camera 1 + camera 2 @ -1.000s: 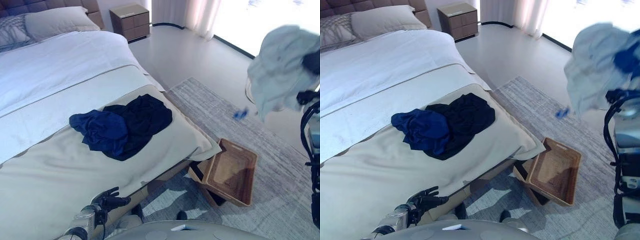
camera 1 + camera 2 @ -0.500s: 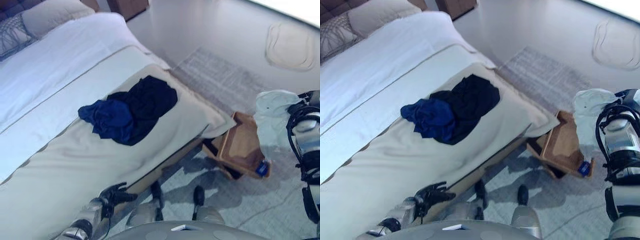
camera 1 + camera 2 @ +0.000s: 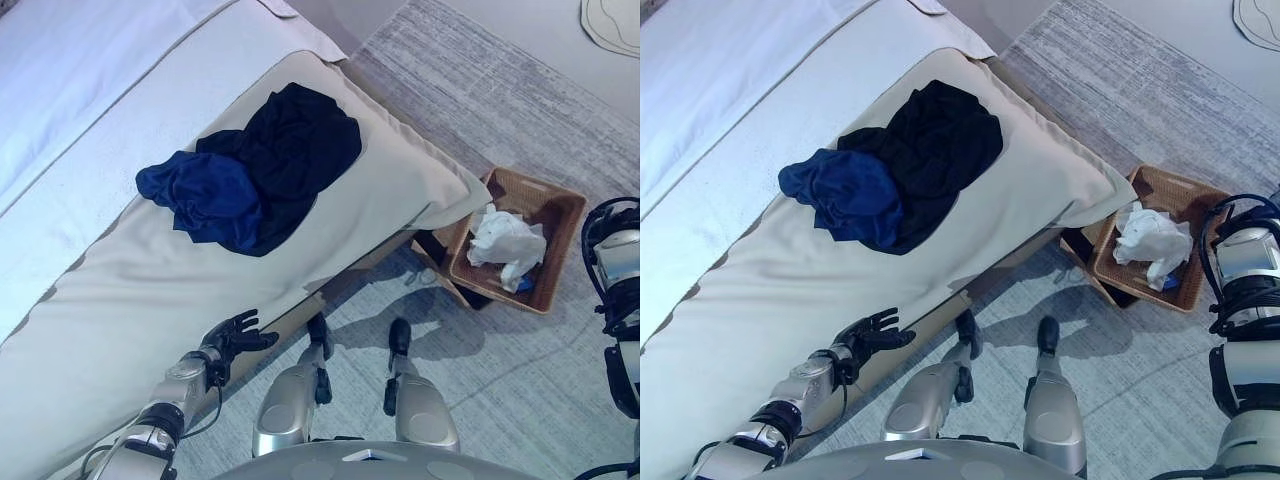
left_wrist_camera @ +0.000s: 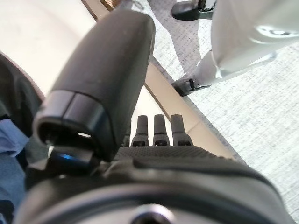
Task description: Pick up the clothes from the bed and place them into the basket
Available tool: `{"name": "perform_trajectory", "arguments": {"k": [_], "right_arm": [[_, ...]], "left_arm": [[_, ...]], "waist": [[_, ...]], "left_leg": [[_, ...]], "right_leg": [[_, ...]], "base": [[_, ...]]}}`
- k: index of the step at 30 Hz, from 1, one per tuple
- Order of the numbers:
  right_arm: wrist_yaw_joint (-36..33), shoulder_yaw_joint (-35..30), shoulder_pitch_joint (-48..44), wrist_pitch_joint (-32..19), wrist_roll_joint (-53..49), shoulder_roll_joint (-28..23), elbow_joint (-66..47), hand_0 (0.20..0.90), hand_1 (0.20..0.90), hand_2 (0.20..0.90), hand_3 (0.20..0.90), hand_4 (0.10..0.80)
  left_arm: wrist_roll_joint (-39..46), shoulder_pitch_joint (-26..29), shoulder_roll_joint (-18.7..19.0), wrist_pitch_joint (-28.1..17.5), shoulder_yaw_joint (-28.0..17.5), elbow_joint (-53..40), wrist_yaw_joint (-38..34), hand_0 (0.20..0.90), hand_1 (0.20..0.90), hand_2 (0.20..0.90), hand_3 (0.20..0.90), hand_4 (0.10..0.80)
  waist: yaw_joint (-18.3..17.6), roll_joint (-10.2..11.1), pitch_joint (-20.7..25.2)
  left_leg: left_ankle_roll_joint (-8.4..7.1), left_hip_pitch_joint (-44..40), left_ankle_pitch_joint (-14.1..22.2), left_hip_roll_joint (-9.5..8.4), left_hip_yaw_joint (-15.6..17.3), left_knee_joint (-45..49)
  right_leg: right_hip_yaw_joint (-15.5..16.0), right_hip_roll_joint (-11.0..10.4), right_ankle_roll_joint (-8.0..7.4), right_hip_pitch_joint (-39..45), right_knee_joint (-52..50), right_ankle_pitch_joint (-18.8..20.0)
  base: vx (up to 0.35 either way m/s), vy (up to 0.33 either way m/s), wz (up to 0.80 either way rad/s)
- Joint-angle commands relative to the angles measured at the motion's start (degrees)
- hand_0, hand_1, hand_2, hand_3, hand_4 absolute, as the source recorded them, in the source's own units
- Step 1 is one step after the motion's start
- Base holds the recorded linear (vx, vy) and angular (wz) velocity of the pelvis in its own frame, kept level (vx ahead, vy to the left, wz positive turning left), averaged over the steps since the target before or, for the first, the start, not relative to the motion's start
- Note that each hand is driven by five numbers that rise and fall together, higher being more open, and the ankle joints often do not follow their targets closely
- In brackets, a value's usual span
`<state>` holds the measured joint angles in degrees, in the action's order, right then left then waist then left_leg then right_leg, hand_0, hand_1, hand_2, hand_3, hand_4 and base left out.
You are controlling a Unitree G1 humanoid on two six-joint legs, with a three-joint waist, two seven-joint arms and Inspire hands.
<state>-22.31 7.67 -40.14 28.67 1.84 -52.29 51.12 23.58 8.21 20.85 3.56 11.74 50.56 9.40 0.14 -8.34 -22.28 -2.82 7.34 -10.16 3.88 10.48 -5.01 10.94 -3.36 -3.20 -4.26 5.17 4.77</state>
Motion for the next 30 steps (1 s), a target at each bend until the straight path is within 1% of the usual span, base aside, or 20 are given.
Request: {"name": "perform_trajectory", "arguments": {"k": [1, 3, 4, 5, 6, 7, 8, 9, 10, 11, 12, 15, 20, 21, 23, 24, 26, 27, 28, 30], "right_arm": [[-5.51, 3.41, -4.57, -2.88, 5.78, -9.61, -3.4, 0.9, 0.9, 0.9, 0.9, 0.8], [-5.54, 3.1, -3.94, -6.32, 7.12, -9.57, -6.04, 0.9, 0.9, 0.9, 0.9, 0.8], [-4.27, 3.04, -3.95, -8.84, 8.68, -9.45, -10.25, 0.9, 0.9, 0.9, 0.9, 0.8], [-3.5, 2.99, -3.89, -9.79, 9.09, -9.37, -11.82, 0.9, 0.9, 0.9, 0.9, 0.8], [-1.32, 2.94, -3.77, -10.86, 10.89, -9.02, -15.82, 0.9, 0.9, 0.9, 0.9, 0.8], [2.35, 3.31, -3.38, -13.61, 12.8, -8.07, -21.08, 0.9, 0.9, 0.9, 0.9, 0.8], [3.07, 3.45, -3.24, -13.77, 12.78, -7.83, -22.09, 0.9, 0.9, 0.9, 0.9, 0.8], [6.28, 4.4, -3.0, -15.61, 13.8, -7.22, -25.19, 0.9, 0.9, 0.9, 0.9, 0.8], [9.59, 5.49, -2.73, -18.21, 14.65, -6.33, -26.29, 0.9, 0.9, 0.9, 0.9, 0.8], [10.92, 6.12, -2.57, -19.33, 15.1, -5.84, -26.35, 0.9, 0.9, 0.9, 0.9, 0.8], [13.94, 7.37, -2.07, -21.42, 15.91, -4.93, -26.76, 0.9, 0.9, 0.9, 0.9, 0.8], [18.69, 10.82, -1.85, -23.33, 20.12, -2.11, -25.9, 0.9, 0.9, 0.9, 0.9, 0.8], [20.31, 15.63, -3.08, -22.62, 23.83, 1.44, -23.29, 0.9, 0.9, 0.9, 0.9, 0.8], [20.15, 16.38, -3.56, -22.26, 24.0, 1.96, -22.85, 0.9, 0.9, 0.9, 0.9, 0.8], [18.44, 19.07, -7.27, -19.69, 24.28, 4.35, -19.25, 0.9, 0.9, 0.9, 0.9, 0.8], [17.85, 19.69, -8.35, -19.08, 24.4, 4.82, -18.33, 0.9, 0.9, 0.9, 0.9, 0.8], [15.3, 21.56, -12.36, -16.63, 25.34, 6.48, -14.7, 0.9, 0.9, 0.9, 0.9, 0.8], [12.92, 22.77, -16.04, -14.39, 26.75, 7.48, -11.49, 0.9, 0.9, 0.9, 0.9, 0.8], [12.66, 22.98, -16.54, -14.17, 26.74, 7.58, -11.09, 0.9, 0.9, 0.9, 0.9, 0.8], [10.62, 23.96, -20.36, -10.82, 27.26, 8.32, -7.93, 0.9, 0.9, 0.9, 0.9, 0.8]], "left_arm": [[0.19, -1.1, 3.01, -1.08, 2.2, 1.38, 0.88, 0.9, 0.9, 0.9, 0.9, 0.8], [-0.11, -1.85, 2.76, -1.22, 2.01, 1.51, 0.7, 0.9, 0.9, 0.9, 0.9, 0.8], [-0.35, -2.32, 2.55, -1.14, 1.82, 1.62, 0.63, 0.9, 0.9, 0.9, 0.9, 0.8], [-0.4, -2.47, 2.48, -1.11, 1.71, 1.65, 0.66, 0.9, 0.9, 0.9, 0.9, 0.8], [-0.47, -2.81, 2.28, -1.07, 1.23, 1.69, 0.7, 0.9, 0.9, 0.9, 0.9, 0.8], [-0.58, -3.13, 1.89, -1.06, 0.45, 1.91, 0.87, 0.9, 0.9, 0.9, 0.9, 0.8], [-0.7, -3.2, 1.83, -1.09, 0.3, 2.02, 0.95, 0.9, 0.9, 0.9, 0.9, 0.8], [-0.98, -3.48, 1.48, -1.17, -0.35, 2.43, 1.29, 0.9, 0.9, 0.9, 0.9, 0.8], [-1.54, -3.84, 1.03, -1.24, -0.83, 2.78, 1.55, 0.9, 0.9, 0.9, 0.9, 0.8], [-1.7, -4.06, 0.88, -1.39, -0.96, 3.01, 1.6, 0.9, 0.9, 0.9, 0.9, 0.8], [-2.12, -4.35, 0.68, -1.5, -1.21, 3.54, 1.7, 0.9, 0.9, 0.9, 0.9, 0.8], [-4.45, -5.37, 0.5, -2.1, -0.85, 4.66, 2.23, 0.9, 0.9, 0.9, 0.9, 0.8], [-6.22, -5.41, 1.4, -2.16, -0.39, 6.1, 2.31, 0.9, 0.9, 0.9, 0.9, 0.8], [-6.25, -5.3, 1.62, -1.86, -0.46, 6.31, 2.34, 0.9, 0.9, 0.9, 0.9, 0.8], [-5.78, -4.09, 2.76, -1.75, -0.01, 7.61, 2.43, 0.9, 0.9, 0.9, 0.9, 0.8], [-5.53, -3.85, 2.99, -1.77, -0.01, 7.81, 2.4, 0.9, 0.9, 0.9, 0.9, 0.8], [-4.19, -3.1, 3.68, -2.06, 0.29, 8.53, 2.56, 0.9, 0.9, 0.9, 0.9, 0.8], [-3.21, -2.7, 3.97, -2.58, 0.48, 8.41, 2.49, 0.9, 0.9, 0.9, 0.9, 0.8], [-3.16, -2.61, 3.98, -2.61, 0.46, 8.39, 2.53, 0.9, 0.9, 0.9, 0.9, 0.8], [-2.12, -1.97, 4.39, -2.68, 0.63, 8.3, 2.5, 0.9, 0.9, 0.9, 0.9, 0.8]], "waist": [[1.21, 3.59, 4.51], [1.38, 4.16, 4.92], [1.52, 4.63, 5.34], [1.58, 4.79, 5.46], [1.69, 5.06, 5.68], [2.01, 5.54, 5.95], [2.11, 5.68, 6.04], [2.52, 6.09, 6.36], [3.26, 6.55, 6.67], [3.56, 6.73, 6.83], [4.36, 7.06, 7.14], [6.88, 7.7, 7.55], [10.66, 8.05, 6.76], [11.23, 8.13, 6.68], [13.94, 7.85, 4.78], [14.45, 7.73, 4.29], [16.59, 6.89, 2.41], [18.33, 6.17, 0.86], [18.41, 6.12, 0.7], [19.66, 5.45, -0.67]], "left_leg": [[-1.08, 0.37, 8.01, -1.4, -1.08, 4.02], [-1.05, -0.23, 8.26, -1.42, -1.26, 4.03], [-1.02, -0.59, 8.55, -1.53, -1.44, 4.31], [-1.0, -0.65, 8.67, -1.6, -1.53, 4.47], [-0.98, -0.73, 8.97, -1.78, -1.73, 4.93], [-0.87, -0.79, 9.39, -2.14, -2.2, 5.65], [-0.84, -0.8, 9.46, -2.23, -2.34, 5.81], [-0.73, -0.97, 9.64, -2.55, -2.81, 6.19], [-0.54, -1.33, 9.84, -2.94, -3.42, 6.49], [-0.46, -1.53, 9.94, -3.1, -3.76, 6.61], [-0.26, -1.79, 10.09, -3.44, -4.39, 6.89], [0.26, -2.34, 10.17, -4.2, -6.7, 7.11], [1.37, -1.43, 10.32, -5.09, -9.74, 8.13], [1.15, -1.88, 11.5, -5.06, -10.52, 8.25], [2.11, -0.47, 11.4, -5.7, -12.57, 9.33], [2.37, -0.05, 11.35, -5.89, -13.05, 9.57], [3.25, 1.38, 10.97, -6.62, -15.08, 10.17], [3.82, 2.84, 10.76, -7.26, -16.43, 10.78], [3.9, 3.04, 10.76, -7.35, -16.5, 10.9], [4.43, 4.79, 10.67, -7.77, -16.95, 11.87]], "right_leg": [[3.99, 0.15, 1.14, -2.35, -4.6, -5.16], [4.05, 0.03, 1.05, -1.7, -4.37, -5.12], [4.12, -0.16, 0.97, -1.3, -4.37, -5.13], [4.18, -0.24, 0.95, -1.18, -4.4, -5.17], [4.29, -0.42, 0.94, -1.03, -4.59, -5.34], [4.54, -0.73, 0.95, -0.78, -4.95, -5.57], [4.66, -0.8, 0.96, -0.68, -5.03, -5.63], [5.06, -1.02, 1.0, -0.27, -5.29, -5.84], [5.58, -1.21, 1.05, 0.43, -5.54, -6.07], [5.88, -1.3, 1.09, 0.81, -5.67, -6.21], [6.5, -1.5, 1.17, 1.49, -5.97, -6.5], [8.4, -1.87, 1.32, 3.14, -6.58, -7.04], [11.57, -2.7, 1.43, 3.58, -9.42, -8.37], [11.14, -2.67, 1.15, 3.92, -10.33, -9.84], [12.81, -3.86, 1.13, 2.55, -14.84, -11.18], [13.11, -4.26, 1.12, 2.07, -16.06, -11.55], [13.93, -5.76, 1.29, 0.47, -20.15, -12.47], [14.55, -7.15, 1.34, -0.6, -22.78, -12.44], [14.61, -7.34, 1.3, -0.79, -23.12, -12.46], [15.34, -8.84, 1.1, -2.33, -25.9, -12.12]], "base": [[0.073, 0.035, 0.12], [0.084, 0.043, 0.1], [0.09, 0.061, 0.05], [0.079, 0.091, 0.03], [0.057, 0.137, -0.01], [0.053, 0.132, 0.0], [0.072, 0.156, 0.04], [0.097, 0.149, 0.14], [0.117, 0.161, 0.26], [0.14, 0.184, 0.27], [0.13, 0.148, 0.31], [0.174, 0.199, 0.5], [0.092, 0.14, 0.51], [0.126, 0.148, 0.42], [0.062, 0.147, 0.51], [0.015, 0.16, 0.55], [0.028, 0.197, 0.44], [0.018, 0.16, 0.41], [0.001, 0.116, 0.38], [-0.022, 0.091, 0.38]]}}
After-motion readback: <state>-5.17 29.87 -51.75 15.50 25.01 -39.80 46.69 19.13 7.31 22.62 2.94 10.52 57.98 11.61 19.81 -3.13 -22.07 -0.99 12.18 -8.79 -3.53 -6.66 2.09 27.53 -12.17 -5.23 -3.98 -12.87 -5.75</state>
